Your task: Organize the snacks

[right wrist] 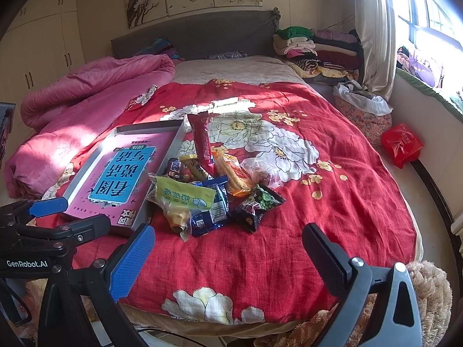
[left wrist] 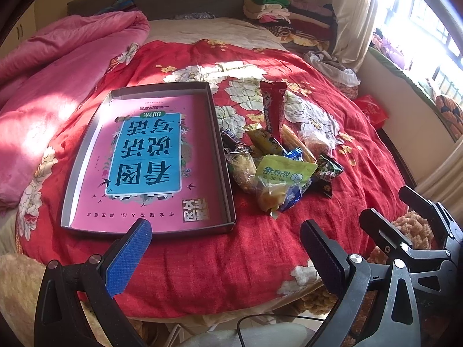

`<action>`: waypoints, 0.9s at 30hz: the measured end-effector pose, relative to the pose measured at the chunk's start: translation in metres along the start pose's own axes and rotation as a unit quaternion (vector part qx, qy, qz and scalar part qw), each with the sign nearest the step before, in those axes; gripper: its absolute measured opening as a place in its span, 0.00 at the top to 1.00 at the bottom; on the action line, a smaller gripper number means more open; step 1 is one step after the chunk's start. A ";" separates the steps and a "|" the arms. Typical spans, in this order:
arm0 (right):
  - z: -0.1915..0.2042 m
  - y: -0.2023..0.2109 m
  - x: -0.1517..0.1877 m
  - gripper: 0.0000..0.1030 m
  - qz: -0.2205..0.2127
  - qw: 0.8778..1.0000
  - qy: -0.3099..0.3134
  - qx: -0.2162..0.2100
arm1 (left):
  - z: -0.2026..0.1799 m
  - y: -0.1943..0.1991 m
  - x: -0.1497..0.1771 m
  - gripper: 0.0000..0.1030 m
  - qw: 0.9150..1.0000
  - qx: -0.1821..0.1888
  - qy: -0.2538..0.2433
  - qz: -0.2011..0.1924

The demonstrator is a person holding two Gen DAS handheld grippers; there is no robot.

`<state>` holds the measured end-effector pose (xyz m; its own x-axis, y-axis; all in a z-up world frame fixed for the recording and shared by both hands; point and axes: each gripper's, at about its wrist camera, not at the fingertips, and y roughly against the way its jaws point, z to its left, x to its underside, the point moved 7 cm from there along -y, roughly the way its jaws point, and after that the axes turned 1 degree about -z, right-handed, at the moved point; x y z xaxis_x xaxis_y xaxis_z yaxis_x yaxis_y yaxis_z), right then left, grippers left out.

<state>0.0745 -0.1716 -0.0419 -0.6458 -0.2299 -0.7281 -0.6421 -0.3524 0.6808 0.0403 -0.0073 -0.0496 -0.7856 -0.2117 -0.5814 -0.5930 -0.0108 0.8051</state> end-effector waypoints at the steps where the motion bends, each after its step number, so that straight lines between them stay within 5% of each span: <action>1: 0.000 0.000 0.000 0.00 0.000 1.000 0.000 0.000 | 0.000 0.000 0.000 0.01 1.000 0.001 0.001 0.000; 27: -0.023 -0.011 0.000 0.00 0.010 0.999 -0.034 0.004 | -0.019 -0.015 -0.004 0.01 0.999 0.023 -0.021 0.010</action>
<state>0.0917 -0.1886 -0.0511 -0.6855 -0.1741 -0.7070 -0.6318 -0.3404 0.6964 0.0558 -0.0248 -0.0569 -0.8029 -0.1707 -0.5712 -0.5847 0.0388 0.8103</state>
